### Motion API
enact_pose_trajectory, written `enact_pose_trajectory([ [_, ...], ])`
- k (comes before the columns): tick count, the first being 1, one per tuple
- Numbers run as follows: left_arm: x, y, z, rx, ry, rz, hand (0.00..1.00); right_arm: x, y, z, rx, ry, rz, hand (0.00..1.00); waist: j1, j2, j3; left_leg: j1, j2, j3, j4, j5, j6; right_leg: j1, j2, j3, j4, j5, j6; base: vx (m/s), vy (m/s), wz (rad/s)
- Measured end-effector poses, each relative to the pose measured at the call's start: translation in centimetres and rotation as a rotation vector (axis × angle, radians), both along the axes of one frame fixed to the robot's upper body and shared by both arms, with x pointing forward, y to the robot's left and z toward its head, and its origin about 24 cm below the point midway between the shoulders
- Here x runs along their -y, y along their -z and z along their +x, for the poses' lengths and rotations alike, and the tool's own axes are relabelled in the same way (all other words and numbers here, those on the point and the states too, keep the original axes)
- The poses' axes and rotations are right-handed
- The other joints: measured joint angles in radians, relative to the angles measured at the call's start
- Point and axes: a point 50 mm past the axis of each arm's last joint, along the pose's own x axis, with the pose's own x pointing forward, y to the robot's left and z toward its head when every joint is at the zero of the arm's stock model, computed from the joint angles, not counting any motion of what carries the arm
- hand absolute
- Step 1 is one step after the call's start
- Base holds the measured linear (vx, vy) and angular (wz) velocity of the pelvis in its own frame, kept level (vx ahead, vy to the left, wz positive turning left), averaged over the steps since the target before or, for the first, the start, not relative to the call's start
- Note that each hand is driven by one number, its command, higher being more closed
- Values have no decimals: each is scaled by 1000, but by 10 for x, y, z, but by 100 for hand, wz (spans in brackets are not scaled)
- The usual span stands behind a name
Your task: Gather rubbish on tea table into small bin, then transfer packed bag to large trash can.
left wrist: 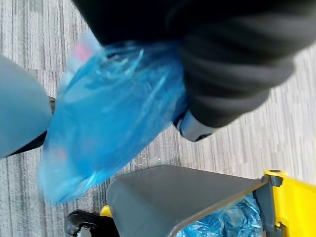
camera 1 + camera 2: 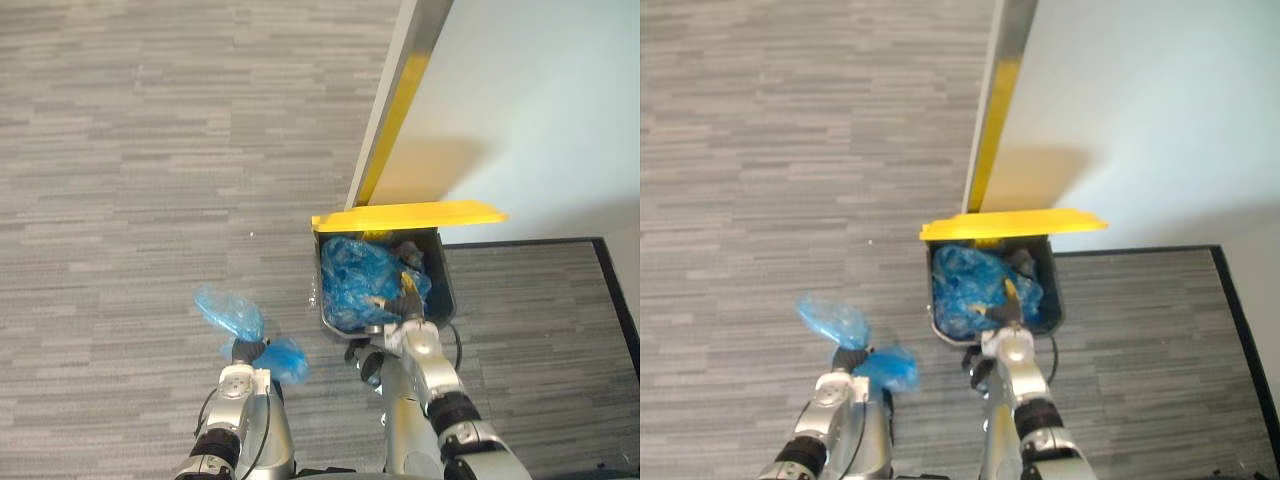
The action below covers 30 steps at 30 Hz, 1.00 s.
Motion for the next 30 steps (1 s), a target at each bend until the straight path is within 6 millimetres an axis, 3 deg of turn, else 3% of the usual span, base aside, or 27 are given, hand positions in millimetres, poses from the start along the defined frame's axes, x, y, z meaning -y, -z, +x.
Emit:
enact_pose_trajectory([
  [4, 4, -23, 16, 117, 8, 5, 100, 6, -57, 30, 171, 8, -44, 0, 5, 4, 40, -30, 5, -30, -1, 0, -1, -20, 20, -16, 1, -5, 0, -37, -74, -1],
  [5, 3, -25, 17, 126, 10, 8, 100, 7, -62, 31, 185, 8, -47, 0, 6, 5, 43, -30, 5, -31, -1, 0, -1, -20, 22, -17, 2, -6, 0, -32, -76, -3],
  [7, 4, -37, 23, 177, 14, -1, 100, 7, -94, 41, 280, -3, -77, 0, 6, 6, 60, -31, 17, -39, -1, 1, -1, -20, 32, -22, 4, -9, -3, -34, -72, -3],
  [12, 14, -53, 30, 263, 55, -3, 100, 13, -136, 51, 398, 13, -102, 0, 6, 7, 66, -36, 19, -55, -10, 1, -1, -20, 33, -35, 4, -14, -9, -35, -56, 5],
  [15, 18, -60, 31, 304, 87, 2, 100, 17, -153, 54, 441, 21, -103, 0, 7, 7, 66, -42, 21, -62, -17, 2, -5, -20, 33, -43, 2, -18, -12, -37, -52, 8],
  [23, 27, -74, 33, 367, 127, -25, 100, 27, -166, 56, 462, 44, -96, 0, 7, 6, 67, -51, 24, -83, -35, 17, -22, -20, 33, -62, -1, -25, -10, -37, -55, 7],
  [30, 41, -107, 36, 517, 187, -103, 100, 32, -188, 64, 485, 60, -94, 0, 9, -4, 72, -65, 38, -87, -46, 26, -37, -20, 51, -76, -32, -20, -13, -52, -62, 3],
])
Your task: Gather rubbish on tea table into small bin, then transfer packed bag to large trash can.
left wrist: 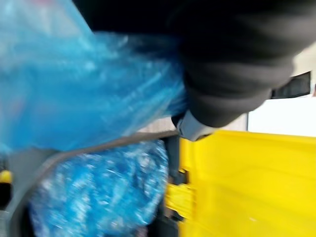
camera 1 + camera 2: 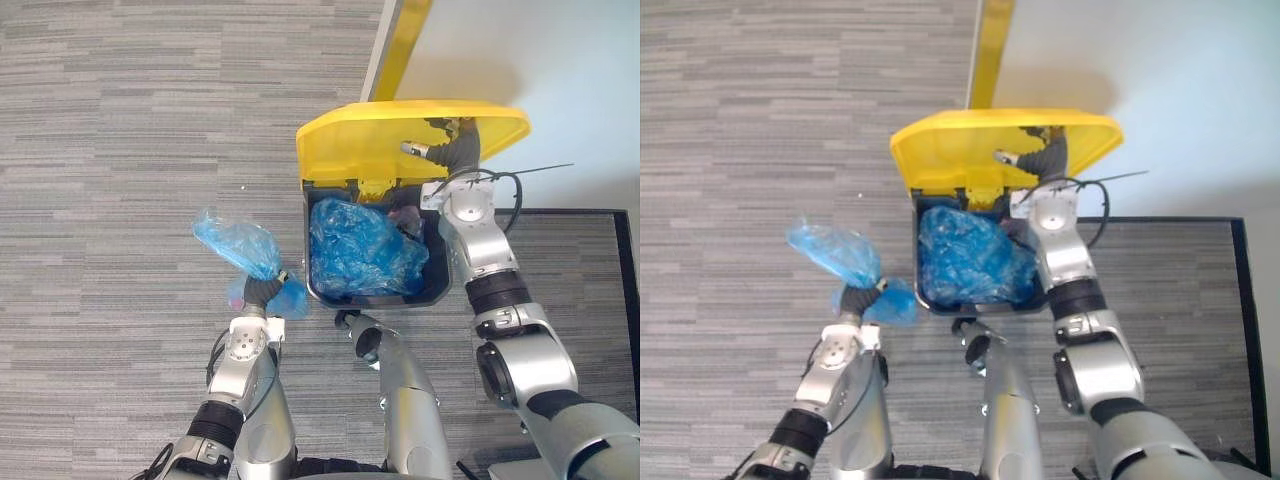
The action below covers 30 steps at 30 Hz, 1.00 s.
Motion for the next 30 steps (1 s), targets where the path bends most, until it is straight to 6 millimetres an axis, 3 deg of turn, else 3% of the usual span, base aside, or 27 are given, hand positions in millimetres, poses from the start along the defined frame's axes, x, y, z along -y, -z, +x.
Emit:
enact_pose_trajectory([
  [7, 26, -42, -2, 184, 141, -59, 100, 0, -1, 1, -7, -7, -4, 0, 2, -9, 4, 2, 6, -11, -25, 19, -14, 15, 15, -15, -38, 2, 2, -52, -73, 2],
  [15, 67, -97, -10, 413, 328, -112, 100, 2, 1, 6, -40, -12, 8, 0, 4, -47, 1, -1, 25, -6, -63, 34, -36, 37, 43, -30, -112, 2, 4, -66, -79, 1],
  [17, 76, -112, -11, 469, 358, -130, 100, 0, -2, 7, -40, -24, 15, 0, 2, -57, 4, -12, 16, 9, 14, 25, -9, 37, 45, -32, -127, 2, 3, -101, -52, -8],
  [18, 82, -120, -10, 496, 370, -144, 100, 0, -4, 7, -32, -28, 15, 0, 0, -55, 4, -15, 15, 46, 40, 4, 52, 34, 56, -37, -123, -14, 33, -131, 2, -34],
  [19, 84, -124, -9, 510, 375, -146, 100, 0, -5, 7, -26, -26, 21, 0, 14, -56, 1, -18, 22, 32, 30, 8, 35, 10, 54, -33, -67, -26, 25, -130, -28, -26],
  [20, 88, -129, -9, 527, 387, -145, 100, 3, -7, 7, -20, -13, 32, 0, 2, -74, 2, -21, 23, 39, 29, 13, 27, -54, 28, 85, 133, 10, -104, -6, -76, 40],
  [21, 93, -129, -10, 534, 401, -129, 100, 7, -6, 7, -23, 6, 46, 0, -33, -95, -4, -33, 19, 41, 21, 40, 6, -11, -3, 132, 120, 41, -87, 26, -169, 20],
  [22, 95, -130, -9, 539, 397, -110, 100, 3, -14, 8, -2, -5, 50, 0, -6, -95, -3, -35, 22, 29, 2, 72, -2, -7, 24, 122, 72, 66, -84, 17, -155, 10],
  [23, 96, -129, -8, 534, 401, -105, 100, 2, -15, 8, 2, -7, 50, 0, -3, -95, -3, -36, 23, 29, 0, 74, -1, -7, 27, 121, 65, 74, -87, -19, -138, -42],
  [25, 102, -124, -5, 507, 415, -69, 100, 2, -15, 8, 0, -8, 50, 0, -14, -95, -3, -37, 22, 37, -21, 90, -26, -4, 28, 120, 49, 83, -88, -36, -55, -1],
  [30, 113, -127, 6, 508, 433, 22, 100, 2, -16, 8, 3, -8, 49, 0, -24, -95, -3, -43, 19, 40, -28, 101, -35, -1, 33, 122, 15, 105, -72, -7, 4, -1],
])
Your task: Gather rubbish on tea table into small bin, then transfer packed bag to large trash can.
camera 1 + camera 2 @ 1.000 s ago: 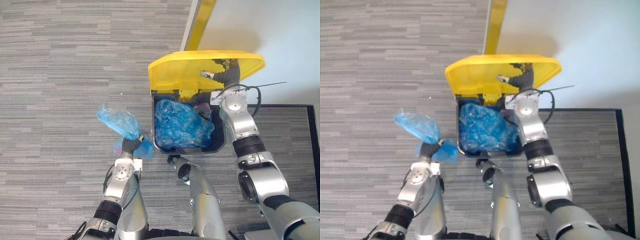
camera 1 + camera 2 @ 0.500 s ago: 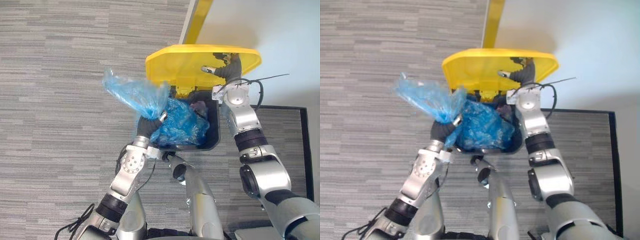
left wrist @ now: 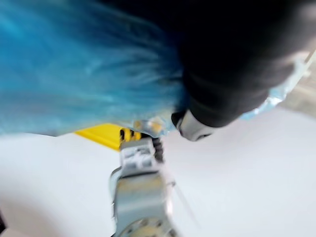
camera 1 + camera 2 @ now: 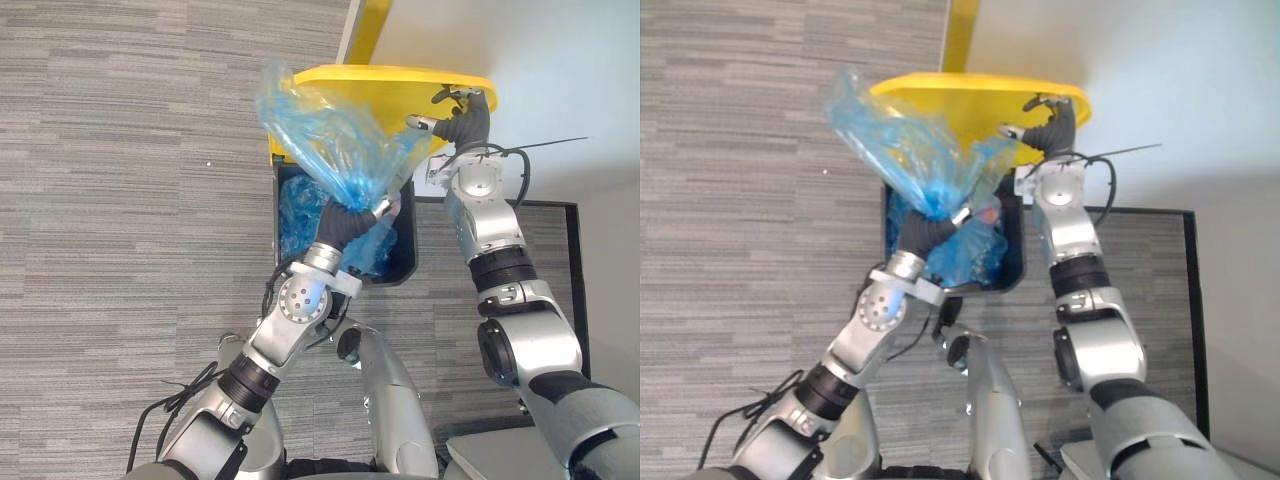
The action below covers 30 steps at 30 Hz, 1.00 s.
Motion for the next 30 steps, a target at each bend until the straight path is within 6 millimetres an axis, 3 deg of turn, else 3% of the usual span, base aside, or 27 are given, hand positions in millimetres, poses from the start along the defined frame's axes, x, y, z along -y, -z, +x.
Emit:
enact_pose_trajectory([
  [7, 1, 17, 28, -96, -87, 149, 100, -1, -1, 0, 3, -2, 1, 0, -13, 0, 0, -36, 0, 3, 14, 1, -2, -4, 7, 2, -52, 42, -3, -21, 43, -2],
  [10, -1, 19, 40, -116, -120, 193, 100, -4, -10, 0, 29, -6, 3, 0, -28, -2, -2, -70, -5, 5, 26, 1, -2, -34, 3, 8, -53, 49, 6, -25, 44, -1],
  [13, -1, 15, 52, -117, -153, 248, 100, -8, -23, 0, 64, -16, 5, 0, -34, -2, -2, -119, -3, 8, 54, -1, -7, -75, 3, 11, -49, 70, -10, -22, 32, -11],
  [16, -5, 25, 62, -155, -199, 331, 100, -14, -26, 0, 70, -29, 13, 0, -43, -2, -1, -136, 0, 9, 75, -5, -7, -89, 3, 16, -41, 74, -15, -34, 33, -5],
  [17, -9, 29, 65, -176, -215, 341, 0, -16, -26, 0, 69, -34, 17, 0, -45, -2, -1, -145, 1, 10, 81, -14, 4, -89, 4, 19, -40, 72, -12, -66, 27, -5],
  [20, -19, 28, 71, -186, -267, 329, 0, -19, -35, 0, 93, -42, 20, 0, -51, -1, -1, -176, 2, 4, 101, -26, 8, -117, 3, 23, -39, 68, 7, -106, 10, -2],
  [25, -36, 46, 80, -274, -352, 388, 0, -24, -37, 1, 94, -49, 28, 0, -54, 0, 0, -204, -1, -6, 114, -26, 8, -132, 0, 20, -31, 72, 7, -89, -1, 3],
  [30, -43, 45, 83, -267, -401, 407, 0, -25, -39, 1, 99, -50, 29, 0, -55, 3, 2, -211, -8, -6, 114, -26, 8, -144, -12, 22, -14, 71, 6, -62, -8, 3],
])
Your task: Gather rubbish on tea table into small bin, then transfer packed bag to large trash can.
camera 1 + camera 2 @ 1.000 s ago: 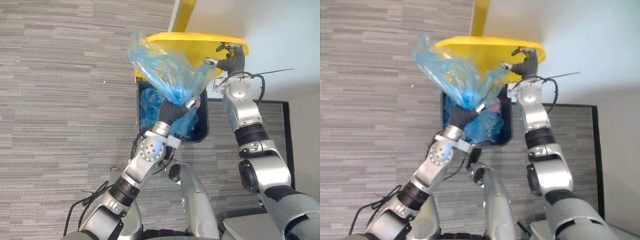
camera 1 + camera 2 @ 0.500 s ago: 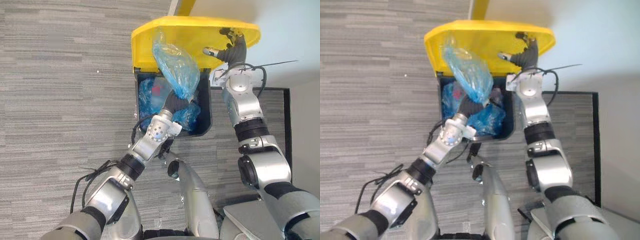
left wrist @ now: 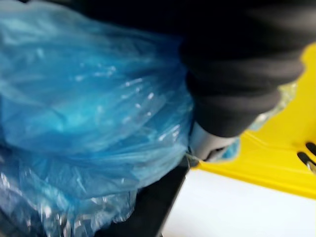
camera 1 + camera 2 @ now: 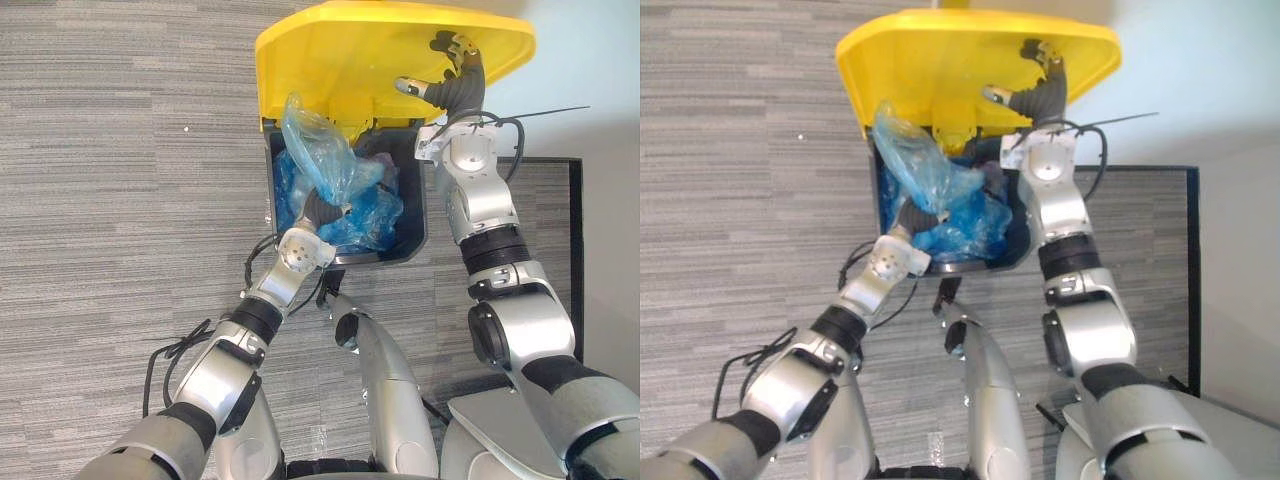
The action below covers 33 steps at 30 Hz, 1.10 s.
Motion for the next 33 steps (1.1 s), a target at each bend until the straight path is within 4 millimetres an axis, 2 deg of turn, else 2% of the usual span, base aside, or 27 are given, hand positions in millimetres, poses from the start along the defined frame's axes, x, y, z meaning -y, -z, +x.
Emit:
enact_pose_trajectory([
  [13, 0, -6, 4, 51, -38, 158, 0, -5, 1, 1, -8, 4, -39, 0, 0, 3, 0, 21, -15, 6, 6, 3, -4, 9, -12, 12, 16, 2, -5, -61, -10, 1],
  [15, 1, -4, 3, 63, -30, 203, 0, -7, 9, 1, -27, -2, -60, 0, 2, 12, 2, 48, -15, 7, 2, 3, -5, 37, -12, 12, 13, 2, -5, -71, -9, 4],
  [19, 5, -14, -5, 157, 1, 257, 0, -7, 36, 0, -88, 3, -102, 0, 9, 26, -3, 113, -27, 21, -38, 1, 4, 94, -18, 17, -12, -2, 1, -78, -9, 6],
  [20, 7, -16, -9, 180, 15, 268, 0, -4, 47, -1, -108, 5, -101, 0, 18, 37, -9, 121, -29, 24, -48, 5, 6, 104, -17, 18, -24, -2, 4, -50, -14, 2],
  [23, 7, -11, -17, 192, 23, 261, 0, -1, 68, -5, -152, 5, -104, 0, 27, 50, -16, 141, -35, 28, -71, 14, 4, 117, -21, 17, -28, -2, 3, -35, -14, 4],
  [24, 4, -4, -21, 180, 21, 253, 0, 1, 80, -6, -182, 11, -130, 0, 29, 53, -17, 159, -38, 30, -85, 25, -6, 128, -22, 16, -28, -1, 0, -9, -18, 8],
  [29, -14, 31, -44, 81, 28, 141, 0, 11, 116, -13, -279, 26, -166, 0, 33, 59, -20, 227, -48, 32, -133, 38, -10, 179, -29, 7, -28, -18, -3, 0, -21, 9],
  [33, -36, 62, -59, -53, -26, 14, 0, 19, 147, -22, -365, 36, -181, 0, 57, 71, -31, 262, -55, 37, -156, 46, -8, 204, -34, 6, -26, -26, -1, -12, -14, 4],
])
